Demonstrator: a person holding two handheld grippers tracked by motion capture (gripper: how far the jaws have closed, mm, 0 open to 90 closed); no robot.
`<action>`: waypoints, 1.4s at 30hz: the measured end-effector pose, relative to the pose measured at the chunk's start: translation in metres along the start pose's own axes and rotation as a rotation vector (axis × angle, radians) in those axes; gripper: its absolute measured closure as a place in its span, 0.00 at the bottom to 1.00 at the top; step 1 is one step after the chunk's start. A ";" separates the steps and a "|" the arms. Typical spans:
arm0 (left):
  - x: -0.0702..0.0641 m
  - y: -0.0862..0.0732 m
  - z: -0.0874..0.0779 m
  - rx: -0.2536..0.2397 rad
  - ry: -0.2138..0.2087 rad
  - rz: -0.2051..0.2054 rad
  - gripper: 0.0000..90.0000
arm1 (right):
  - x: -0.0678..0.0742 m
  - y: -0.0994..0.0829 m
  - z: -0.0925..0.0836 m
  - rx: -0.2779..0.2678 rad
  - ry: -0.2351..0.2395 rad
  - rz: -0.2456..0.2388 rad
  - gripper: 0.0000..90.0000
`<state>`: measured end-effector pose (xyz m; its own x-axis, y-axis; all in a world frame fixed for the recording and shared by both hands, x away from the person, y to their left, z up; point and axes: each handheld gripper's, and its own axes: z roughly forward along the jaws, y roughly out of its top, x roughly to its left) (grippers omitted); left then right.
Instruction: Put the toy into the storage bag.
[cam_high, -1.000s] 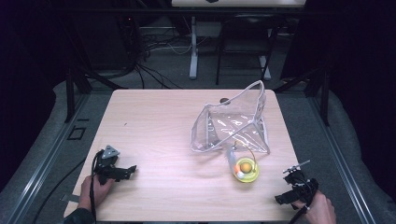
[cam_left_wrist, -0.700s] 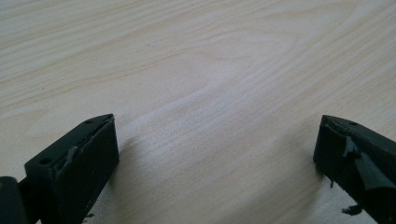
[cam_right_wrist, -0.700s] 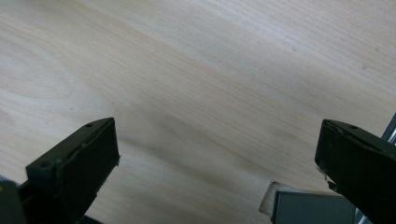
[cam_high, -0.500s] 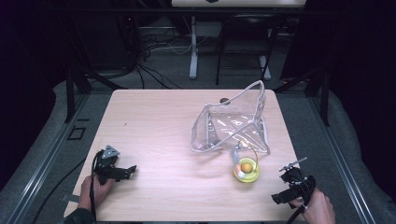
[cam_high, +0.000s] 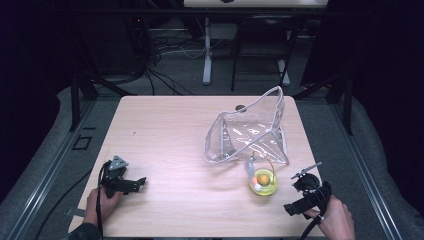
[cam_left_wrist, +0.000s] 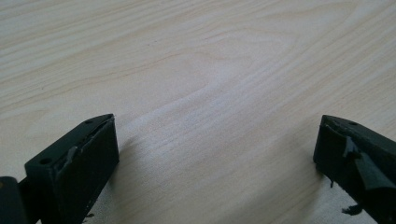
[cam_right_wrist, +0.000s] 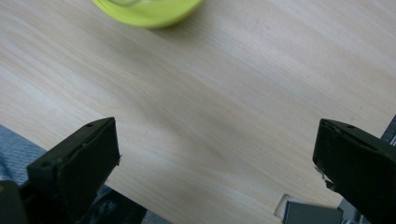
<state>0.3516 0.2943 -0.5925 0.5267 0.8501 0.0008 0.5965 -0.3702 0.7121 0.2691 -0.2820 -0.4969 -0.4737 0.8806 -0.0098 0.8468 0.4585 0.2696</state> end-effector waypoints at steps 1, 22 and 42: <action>0.000 0.000 0.000 -0.001 -0.001 0.000 0.00 | 0.002 0.002 -0.001 -0.014 0.000 0.005 0.00; 0.000 0.000 0.000 -0.001 -0.001 0.003 0.00 | 0.025 0.053 -0.039 -0.033 0.008 -0.136 0.00; 0.000 0.000 0.000 0.000 -0.001 0.002 0.00 | 0.045 0.097 -0.064 -0.014 -0.035 -0.231 0.43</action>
<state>0.3516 0.2943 -0.5925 0.5281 0.8492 0.0015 0.5954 -0.3715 0.7123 0.3150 -0.2058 -0.4100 -0.6460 0.7559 -0.1062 0.7131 0.6472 0.2694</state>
